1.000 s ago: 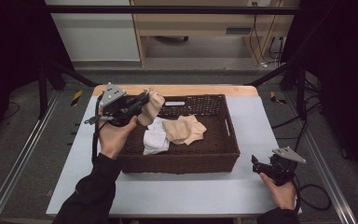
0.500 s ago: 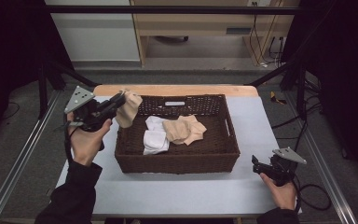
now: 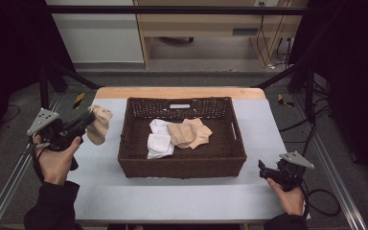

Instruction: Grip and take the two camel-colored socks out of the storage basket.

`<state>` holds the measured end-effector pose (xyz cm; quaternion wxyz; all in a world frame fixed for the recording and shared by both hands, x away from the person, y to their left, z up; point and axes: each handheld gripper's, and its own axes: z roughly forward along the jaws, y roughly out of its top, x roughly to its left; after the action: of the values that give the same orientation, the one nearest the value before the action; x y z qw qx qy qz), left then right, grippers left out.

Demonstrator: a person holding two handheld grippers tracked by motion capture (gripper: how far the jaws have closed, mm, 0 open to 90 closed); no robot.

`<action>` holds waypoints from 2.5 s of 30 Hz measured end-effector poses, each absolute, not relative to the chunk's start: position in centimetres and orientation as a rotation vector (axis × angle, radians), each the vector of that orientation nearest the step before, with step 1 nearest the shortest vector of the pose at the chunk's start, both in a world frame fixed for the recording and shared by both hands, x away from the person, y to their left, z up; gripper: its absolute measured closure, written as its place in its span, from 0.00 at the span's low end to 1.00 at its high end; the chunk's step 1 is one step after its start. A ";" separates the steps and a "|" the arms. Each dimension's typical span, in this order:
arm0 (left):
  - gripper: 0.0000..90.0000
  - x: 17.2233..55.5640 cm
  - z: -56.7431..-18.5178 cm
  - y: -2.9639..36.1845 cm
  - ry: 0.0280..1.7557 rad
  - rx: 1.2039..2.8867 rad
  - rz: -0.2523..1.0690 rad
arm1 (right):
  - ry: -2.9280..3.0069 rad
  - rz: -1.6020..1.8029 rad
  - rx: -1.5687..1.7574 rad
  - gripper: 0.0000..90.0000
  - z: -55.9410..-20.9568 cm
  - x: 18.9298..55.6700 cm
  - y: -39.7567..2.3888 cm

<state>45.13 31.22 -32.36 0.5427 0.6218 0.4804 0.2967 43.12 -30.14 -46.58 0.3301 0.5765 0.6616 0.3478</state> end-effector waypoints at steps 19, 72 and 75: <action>0.93 45.4 -41.0 32.5 1.354 1.668 0.648 | 1.750 0.893 1.499 0.05 -46.7 43.0 -30.0; 0.51 45.4 -36.8 29.9 1.201 1.577 0.714 | 1.744 0.902 1.504 0.04 -46.7 43.1 -30.1; 0.51 45.8 -36.3 29.5 1.187 1.559 0.712 | 1.740 0.905 1.509 0.04 -46.7 43.1 -30.1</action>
<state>45.76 29.49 -36.26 0.5043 0.6457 0.4918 0.2948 43.08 -30.13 -46.66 0.3273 0.5761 0.6645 0.3456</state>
